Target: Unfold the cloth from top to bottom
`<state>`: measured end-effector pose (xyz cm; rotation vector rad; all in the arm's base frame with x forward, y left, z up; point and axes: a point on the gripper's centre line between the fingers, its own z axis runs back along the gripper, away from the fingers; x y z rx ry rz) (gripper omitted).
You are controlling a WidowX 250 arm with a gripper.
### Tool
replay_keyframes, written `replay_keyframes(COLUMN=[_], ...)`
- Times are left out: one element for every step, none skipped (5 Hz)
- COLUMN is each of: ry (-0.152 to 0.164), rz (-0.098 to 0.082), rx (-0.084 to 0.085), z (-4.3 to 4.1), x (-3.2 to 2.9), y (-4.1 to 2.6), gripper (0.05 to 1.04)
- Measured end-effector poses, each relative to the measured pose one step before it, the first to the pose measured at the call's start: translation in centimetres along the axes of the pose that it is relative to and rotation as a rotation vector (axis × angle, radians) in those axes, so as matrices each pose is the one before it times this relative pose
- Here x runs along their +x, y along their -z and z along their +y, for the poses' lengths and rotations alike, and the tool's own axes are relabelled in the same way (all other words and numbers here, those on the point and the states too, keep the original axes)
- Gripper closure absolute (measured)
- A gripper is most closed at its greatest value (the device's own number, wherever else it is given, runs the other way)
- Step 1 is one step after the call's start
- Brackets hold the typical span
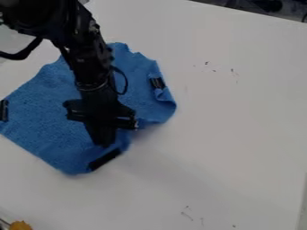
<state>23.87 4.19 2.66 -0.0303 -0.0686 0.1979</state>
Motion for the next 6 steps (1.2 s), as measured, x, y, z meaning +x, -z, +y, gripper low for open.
replay_keyframes(ry=[0.0183,-0.0005,-0.0155,0.0134,0.0123,0.0167], rz=[0.0384,0.0144,-0.0487,-0.0399,-0.0102,-0.013], rx=[0.0522,0.0705,0.058,0.0698,0.0034,-0.0416], z=[-0.561,-0.667,0.262,0.767,0.158,-0.164], x=[-0.69,-0.195,0.538,1.275,0.953,0.349], y=[-0.3,-0.3,-1.166,-1.708,-1.011,-0.059], gripper=[0.601,0.294,0.086,0.08,0.083,0.083])
